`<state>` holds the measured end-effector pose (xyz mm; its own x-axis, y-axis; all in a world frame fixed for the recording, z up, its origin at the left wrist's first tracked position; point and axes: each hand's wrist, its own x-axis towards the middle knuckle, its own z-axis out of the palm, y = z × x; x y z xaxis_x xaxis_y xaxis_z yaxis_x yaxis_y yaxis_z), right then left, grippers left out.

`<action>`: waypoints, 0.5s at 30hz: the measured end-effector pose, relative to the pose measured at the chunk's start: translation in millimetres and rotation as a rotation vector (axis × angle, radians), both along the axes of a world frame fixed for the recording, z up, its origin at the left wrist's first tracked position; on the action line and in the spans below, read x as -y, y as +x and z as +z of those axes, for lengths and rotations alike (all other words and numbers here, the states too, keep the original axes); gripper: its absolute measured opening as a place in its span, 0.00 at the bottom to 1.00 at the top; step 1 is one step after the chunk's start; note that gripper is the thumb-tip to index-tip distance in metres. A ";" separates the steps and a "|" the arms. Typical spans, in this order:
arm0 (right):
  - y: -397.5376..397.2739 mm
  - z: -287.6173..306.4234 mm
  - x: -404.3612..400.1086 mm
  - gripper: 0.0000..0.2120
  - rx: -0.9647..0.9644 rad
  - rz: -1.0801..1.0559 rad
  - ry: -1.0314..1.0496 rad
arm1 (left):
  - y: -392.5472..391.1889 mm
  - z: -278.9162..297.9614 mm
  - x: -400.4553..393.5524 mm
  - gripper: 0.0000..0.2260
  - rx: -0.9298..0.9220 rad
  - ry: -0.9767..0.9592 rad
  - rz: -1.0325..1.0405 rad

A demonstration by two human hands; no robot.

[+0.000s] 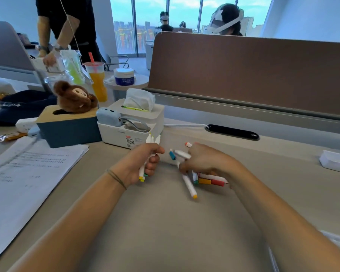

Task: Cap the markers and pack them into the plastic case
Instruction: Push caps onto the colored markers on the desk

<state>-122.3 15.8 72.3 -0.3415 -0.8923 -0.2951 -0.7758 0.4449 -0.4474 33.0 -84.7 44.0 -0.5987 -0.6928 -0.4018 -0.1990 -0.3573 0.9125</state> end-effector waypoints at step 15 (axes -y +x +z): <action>-84.9 4.6 -41.2 0.07 0.481 -0.554 -0.258 | -83.0 -14.3 -30.4 0.23 0.626 -0.927 -0.270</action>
